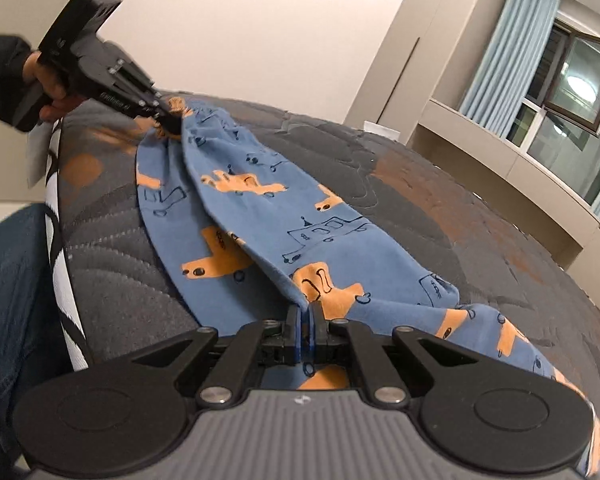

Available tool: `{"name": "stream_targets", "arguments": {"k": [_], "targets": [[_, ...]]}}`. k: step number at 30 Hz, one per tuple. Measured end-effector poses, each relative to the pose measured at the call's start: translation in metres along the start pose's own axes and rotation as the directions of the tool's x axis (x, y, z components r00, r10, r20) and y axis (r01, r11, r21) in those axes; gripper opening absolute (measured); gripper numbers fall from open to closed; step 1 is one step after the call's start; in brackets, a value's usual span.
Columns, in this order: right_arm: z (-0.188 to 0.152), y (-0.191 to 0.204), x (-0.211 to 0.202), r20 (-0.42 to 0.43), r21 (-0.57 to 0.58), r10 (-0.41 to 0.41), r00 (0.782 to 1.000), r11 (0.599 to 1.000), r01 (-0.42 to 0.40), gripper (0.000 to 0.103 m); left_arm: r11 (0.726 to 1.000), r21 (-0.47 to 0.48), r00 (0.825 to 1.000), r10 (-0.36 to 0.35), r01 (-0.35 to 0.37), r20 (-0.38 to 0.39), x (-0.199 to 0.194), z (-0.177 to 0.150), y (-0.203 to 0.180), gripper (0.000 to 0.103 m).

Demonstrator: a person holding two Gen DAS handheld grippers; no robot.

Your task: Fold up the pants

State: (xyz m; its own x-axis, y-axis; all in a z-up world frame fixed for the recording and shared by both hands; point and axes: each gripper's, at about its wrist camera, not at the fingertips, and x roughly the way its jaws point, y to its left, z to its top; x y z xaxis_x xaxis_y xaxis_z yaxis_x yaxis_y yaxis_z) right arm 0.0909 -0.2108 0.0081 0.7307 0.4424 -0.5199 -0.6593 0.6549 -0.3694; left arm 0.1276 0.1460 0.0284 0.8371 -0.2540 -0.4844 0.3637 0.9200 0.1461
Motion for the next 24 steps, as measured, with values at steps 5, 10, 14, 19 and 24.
{"name": "stream_targets", "arguments": {"k": [5, 10, 14, 19, 24], "targets": [[0.001, -0.008, -0.019, 0.044, 0.027, -0.011, 0.999, 1.0, 0.01, 0.003, 1.0, -0.001, 0.999, -0.011, 0.011, 0.03, -0.016, 0.001, -0.004, 0.001], [-0.004, 0.001, -0.029, 0.024, 0.024, 0.004, 1.0, 1.0, -0.005, 0.003, 1.0, -0.005, 1.0, -0.016, 0.016, -0.005, -0.015, -0.013, -0.007, 0.001], [-0.014, 0.007, -0.025, -0.005, 0.04, 0.03, 1.0, 0.999, -0.03, 0.003, 1.0, -0.026, 0.999, -0.009, 0.008, -0.033, -0.011, -0.022, -0.007, 0.001], [-0.02, 0.01, -0.021, -0.004, 0.044, 0.028, 1.0, 0.999, -0.028, 0.002, 1.0, -0.03, 0.999, 0.002, -0.003, -0.039, -0.01, -0.022, -0.009, 0.001], [-0.028, 0.015, -0.028, 0.014, 0.046, 0.025, 1.0, 0.999, -0.026, 0.003, 0.997, -0.077, 0.999, 0.026, -0.029, -0.04, -0.011, -0.022, -0.013, 0.005]]}}
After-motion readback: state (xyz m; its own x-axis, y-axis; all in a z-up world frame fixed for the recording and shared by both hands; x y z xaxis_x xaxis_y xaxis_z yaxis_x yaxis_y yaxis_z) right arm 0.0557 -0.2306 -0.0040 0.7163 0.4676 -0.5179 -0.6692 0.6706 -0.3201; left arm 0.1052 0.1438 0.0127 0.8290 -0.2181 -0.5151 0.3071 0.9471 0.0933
